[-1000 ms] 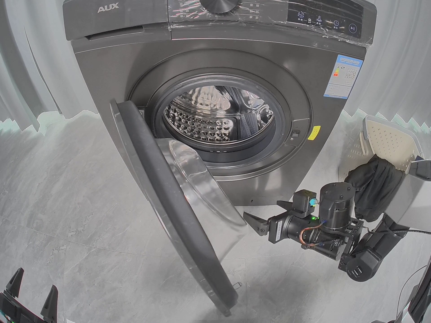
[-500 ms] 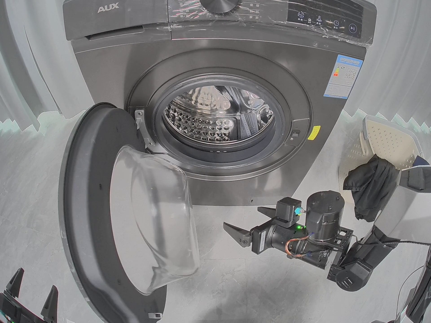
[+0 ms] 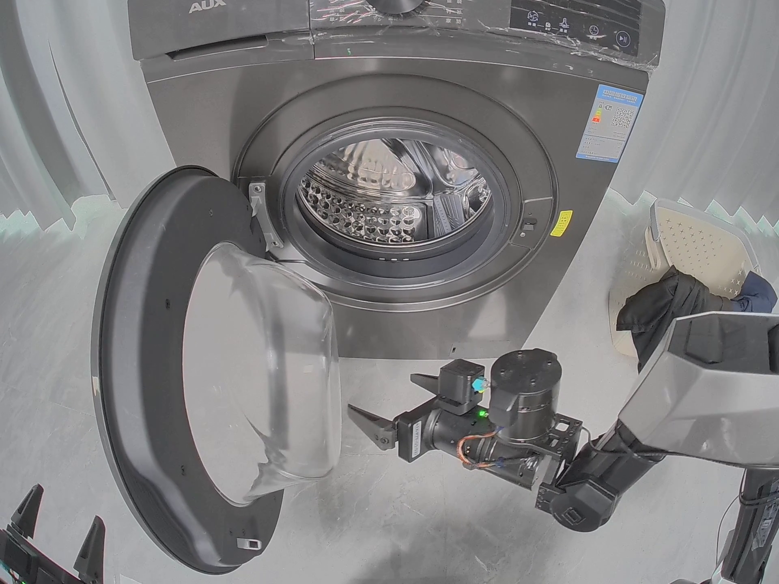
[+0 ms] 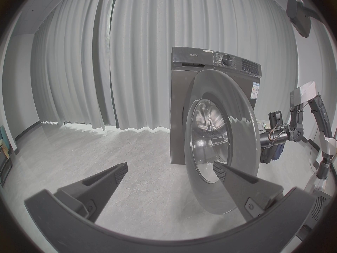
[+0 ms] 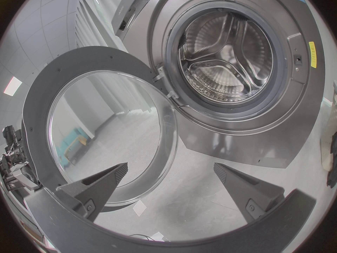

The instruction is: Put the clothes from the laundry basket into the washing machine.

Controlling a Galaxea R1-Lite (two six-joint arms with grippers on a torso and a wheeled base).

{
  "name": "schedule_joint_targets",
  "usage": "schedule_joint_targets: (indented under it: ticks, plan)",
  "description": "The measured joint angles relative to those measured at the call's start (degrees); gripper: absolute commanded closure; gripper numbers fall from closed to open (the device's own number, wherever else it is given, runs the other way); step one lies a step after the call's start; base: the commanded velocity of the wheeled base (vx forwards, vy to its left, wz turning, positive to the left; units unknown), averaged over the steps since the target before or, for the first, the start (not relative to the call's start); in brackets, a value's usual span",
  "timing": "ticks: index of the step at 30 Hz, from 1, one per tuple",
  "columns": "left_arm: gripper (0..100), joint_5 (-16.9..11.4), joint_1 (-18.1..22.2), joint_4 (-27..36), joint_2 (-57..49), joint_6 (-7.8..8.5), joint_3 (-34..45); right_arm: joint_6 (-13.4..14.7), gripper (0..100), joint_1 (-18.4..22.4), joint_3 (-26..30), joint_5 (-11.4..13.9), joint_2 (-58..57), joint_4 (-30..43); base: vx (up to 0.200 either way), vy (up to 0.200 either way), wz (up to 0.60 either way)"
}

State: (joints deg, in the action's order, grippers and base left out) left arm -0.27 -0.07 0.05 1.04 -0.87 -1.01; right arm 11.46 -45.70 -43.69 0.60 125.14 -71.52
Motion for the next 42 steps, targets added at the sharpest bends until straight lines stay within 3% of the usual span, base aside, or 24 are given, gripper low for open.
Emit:
schedule_joint_targets:
  ticks: [10,21,29,42]
  plan:
    - [0,0.0,0.0,0.0,0.0,0.02,0.0,0.1,0,-3.4,-7.2,0.1,4.2,0.8,0.0,0.0,0.0]
    - [0,0.1,0.0,0.0,0.0,0.11,0.0,0.1,0,-2.9,-12.8,0.1,5.4,3.4,0.0,0.0,0.0]
    - [0,0.1,0.0,0.0,0.0,0.11,0.0,0.1,0,-3.0,-20.1,-0.1,8.8,6.7,0.0,0.0,0.0]
    - [0,0.0,0.0,0.0,0.0,0.07,0.0,0.2,0,-6.0,-31.7,-1.8,16.7,5.8,0.0,0.0,0.0]
